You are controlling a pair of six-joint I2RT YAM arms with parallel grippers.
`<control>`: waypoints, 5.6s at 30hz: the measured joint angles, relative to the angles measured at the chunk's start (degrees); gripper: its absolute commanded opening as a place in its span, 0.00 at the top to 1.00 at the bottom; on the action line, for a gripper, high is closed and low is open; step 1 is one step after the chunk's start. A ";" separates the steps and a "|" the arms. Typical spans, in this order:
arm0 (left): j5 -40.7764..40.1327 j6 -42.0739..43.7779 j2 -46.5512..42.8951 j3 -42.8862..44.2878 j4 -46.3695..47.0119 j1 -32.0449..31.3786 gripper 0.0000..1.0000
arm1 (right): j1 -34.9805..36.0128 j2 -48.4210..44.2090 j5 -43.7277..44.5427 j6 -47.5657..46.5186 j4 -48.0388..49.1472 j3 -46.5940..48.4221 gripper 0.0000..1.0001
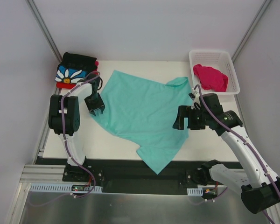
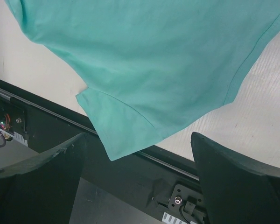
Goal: Fold and stack the t-shirts
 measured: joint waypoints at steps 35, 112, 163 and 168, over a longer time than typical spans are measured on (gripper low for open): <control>-0.63 -3.02 -34.49 -26.60 0.48 0.37 1.00 | 1.29 0.11 -2.86 0.39 3.37 -2.84 0.04; 0.28 0.87 -21.05 -17.94 0.96 -10.19 0.01 | -14.40 42.23 -14.16 0.52 15.76 18.36 0.04; 3.19 4.20 0.37 0.63 2.62 -7.50 0.01 | 2.16 54.03 18.73 -0.87 4.81 18.53 0.04; 3.13 3.91 -1.57 -3.54 4.46 -7.50 0.01 | 2.16 53.59 17.16 -0.57 6.54 16.35 0.04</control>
